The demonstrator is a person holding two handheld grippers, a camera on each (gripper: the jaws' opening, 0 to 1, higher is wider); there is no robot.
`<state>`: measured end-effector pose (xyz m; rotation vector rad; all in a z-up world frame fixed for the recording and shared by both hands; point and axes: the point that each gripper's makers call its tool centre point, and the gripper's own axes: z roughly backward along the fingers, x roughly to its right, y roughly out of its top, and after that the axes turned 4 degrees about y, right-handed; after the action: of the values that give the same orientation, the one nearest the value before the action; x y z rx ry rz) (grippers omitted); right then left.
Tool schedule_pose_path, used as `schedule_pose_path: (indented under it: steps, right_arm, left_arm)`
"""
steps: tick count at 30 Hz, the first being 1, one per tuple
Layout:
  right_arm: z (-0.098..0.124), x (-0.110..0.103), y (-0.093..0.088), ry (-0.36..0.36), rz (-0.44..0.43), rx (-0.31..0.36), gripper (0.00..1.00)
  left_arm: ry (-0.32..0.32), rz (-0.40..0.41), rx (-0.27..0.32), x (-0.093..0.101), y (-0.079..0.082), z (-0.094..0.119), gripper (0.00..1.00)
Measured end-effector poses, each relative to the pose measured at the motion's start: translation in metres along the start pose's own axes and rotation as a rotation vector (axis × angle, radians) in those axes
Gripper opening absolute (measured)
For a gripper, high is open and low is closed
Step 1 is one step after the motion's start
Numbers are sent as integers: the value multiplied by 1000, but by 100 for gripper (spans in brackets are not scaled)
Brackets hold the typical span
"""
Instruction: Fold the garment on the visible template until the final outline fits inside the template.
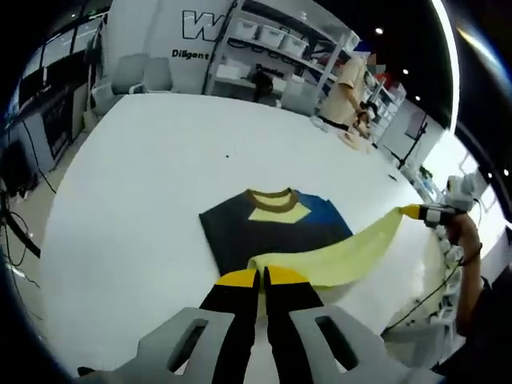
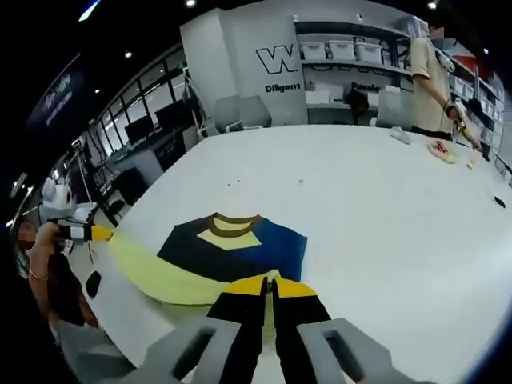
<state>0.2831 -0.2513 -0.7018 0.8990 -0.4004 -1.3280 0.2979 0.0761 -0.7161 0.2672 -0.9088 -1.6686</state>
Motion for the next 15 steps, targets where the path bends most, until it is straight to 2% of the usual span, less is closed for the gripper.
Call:
schedule_pose_path:
  steps: [2,3,6,9,12,13,14,15]
  right_arm:
    - [-11,2,14,8,-8,25,0]
    - [-14,3,18,7,-16,25,0]
    - [-26,9,29,9,-21,42,0]
    - [-41,19,46,7,-70,76,0]
    - [-61,34,56,-23,-64,93,0]
    - [-63,35,57,-22,-67,95,0]
    - [-75,40,59,-22,-94,103,0]
    - [-77,41,57,-25,-117,96,0]
  left_arm:
    - [4,-7,9,-4,12,-7,1]
    - [10,11,38,-7,22,-11,1]
    - [22,52,68,-17,40,-23,1]
    - [38,57,71,-28,49,-36,1]
    - [48,70,90,-40,58,-54,1]
    - [56,97,73,-43,57,-59,1]
    - [57,72,77,-46,61,-67,1]
    - [66,47,96,-50,66,-73,1]
